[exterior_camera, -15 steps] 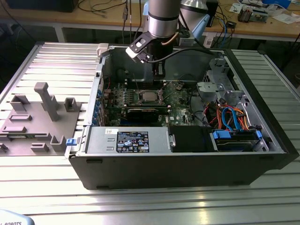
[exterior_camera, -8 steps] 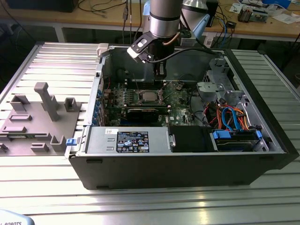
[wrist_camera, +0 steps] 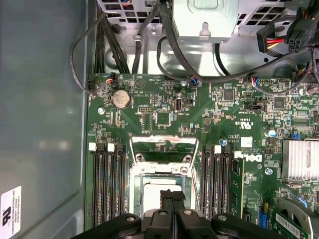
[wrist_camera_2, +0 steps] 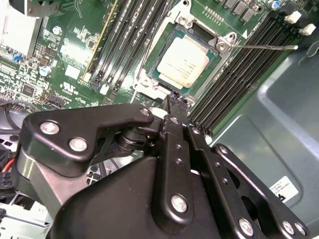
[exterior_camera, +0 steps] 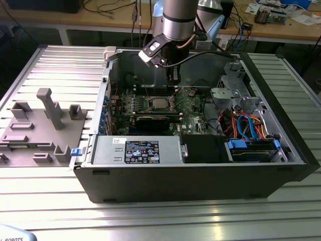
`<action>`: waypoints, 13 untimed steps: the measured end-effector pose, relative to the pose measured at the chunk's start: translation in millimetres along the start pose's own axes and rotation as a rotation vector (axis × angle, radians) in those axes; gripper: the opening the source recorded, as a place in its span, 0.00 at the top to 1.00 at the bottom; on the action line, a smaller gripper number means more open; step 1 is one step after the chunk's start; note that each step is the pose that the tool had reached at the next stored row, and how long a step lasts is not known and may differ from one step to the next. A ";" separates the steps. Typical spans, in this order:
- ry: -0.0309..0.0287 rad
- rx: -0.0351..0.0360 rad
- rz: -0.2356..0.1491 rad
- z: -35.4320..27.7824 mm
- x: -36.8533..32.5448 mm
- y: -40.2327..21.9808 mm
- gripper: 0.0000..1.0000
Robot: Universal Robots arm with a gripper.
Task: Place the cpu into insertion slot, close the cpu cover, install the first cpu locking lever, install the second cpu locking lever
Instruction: 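Close the cpu cover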
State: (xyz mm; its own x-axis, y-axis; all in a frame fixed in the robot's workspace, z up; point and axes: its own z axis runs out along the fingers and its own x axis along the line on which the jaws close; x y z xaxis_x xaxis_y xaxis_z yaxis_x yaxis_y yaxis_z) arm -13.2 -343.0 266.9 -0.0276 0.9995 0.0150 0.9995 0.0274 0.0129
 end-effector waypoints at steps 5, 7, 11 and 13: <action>0.0001 -0.0001 0.000 -0.1 0.0 3.2 0.89; 0.0001 0.0000 0.000 -0.2 -0.1 3.6 0.89; 0.0000 0.0001 0.000 -0.3 -0.1 4.8 0.89; 0.0000 0.0000 0.000 -0.3 -0.1 5.4 0.89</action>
State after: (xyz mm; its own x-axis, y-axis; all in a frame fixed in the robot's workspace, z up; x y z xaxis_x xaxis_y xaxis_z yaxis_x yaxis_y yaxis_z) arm -7.8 -343.0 267.3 -0.0276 0.9995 0.0150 0.9995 0.0274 0.0129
